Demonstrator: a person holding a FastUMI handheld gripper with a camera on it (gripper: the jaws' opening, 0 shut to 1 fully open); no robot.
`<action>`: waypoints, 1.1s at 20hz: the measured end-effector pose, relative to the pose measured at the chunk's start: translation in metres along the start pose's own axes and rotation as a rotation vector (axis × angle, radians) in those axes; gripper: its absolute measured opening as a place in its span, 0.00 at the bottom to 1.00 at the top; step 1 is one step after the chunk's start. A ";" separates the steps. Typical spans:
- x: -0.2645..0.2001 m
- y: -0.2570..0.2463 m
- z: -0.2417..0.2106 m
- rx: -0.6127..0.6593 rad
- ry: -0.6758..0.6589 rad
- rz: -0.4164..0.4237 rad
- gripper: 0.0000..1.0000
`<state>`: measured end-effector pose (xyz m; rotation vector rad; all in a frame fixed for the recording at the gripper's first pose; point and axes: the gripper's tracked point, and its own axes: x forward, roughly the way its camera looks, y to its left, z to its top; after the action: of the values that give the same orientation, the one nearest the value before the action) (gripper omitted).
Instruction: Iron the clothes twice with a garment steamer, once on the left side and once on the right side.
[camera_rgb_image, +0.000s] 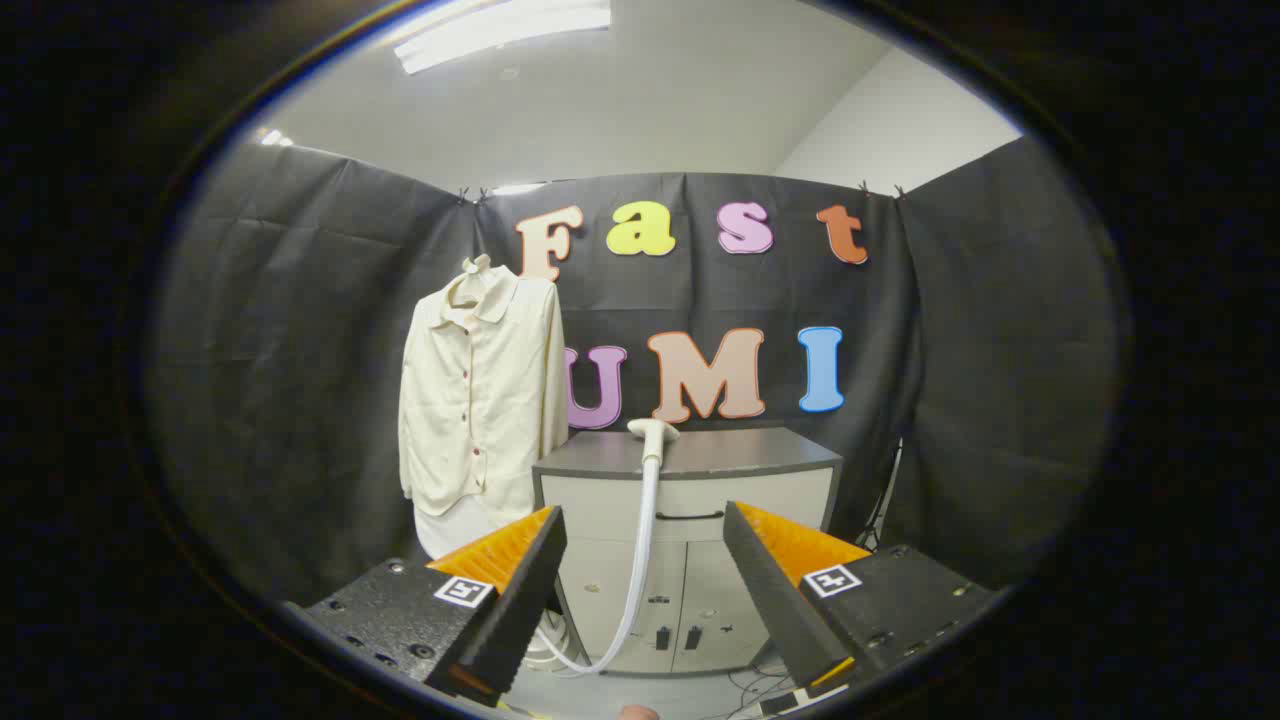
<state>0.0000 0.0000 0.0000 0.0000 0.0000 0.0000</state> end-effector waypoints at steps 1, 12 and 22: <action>0.007 0.007 0.001 -0.007 -0.003 -0.002 0.97; 0.070 0.070 -0.007 -0.050 0.042 -0.019 0.98; 0.139 0.054 0.004 -0.032 0.059 -0.111 0.97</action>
<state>0.1386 0.0540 0.0042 -0.0321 0.0590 -0.1113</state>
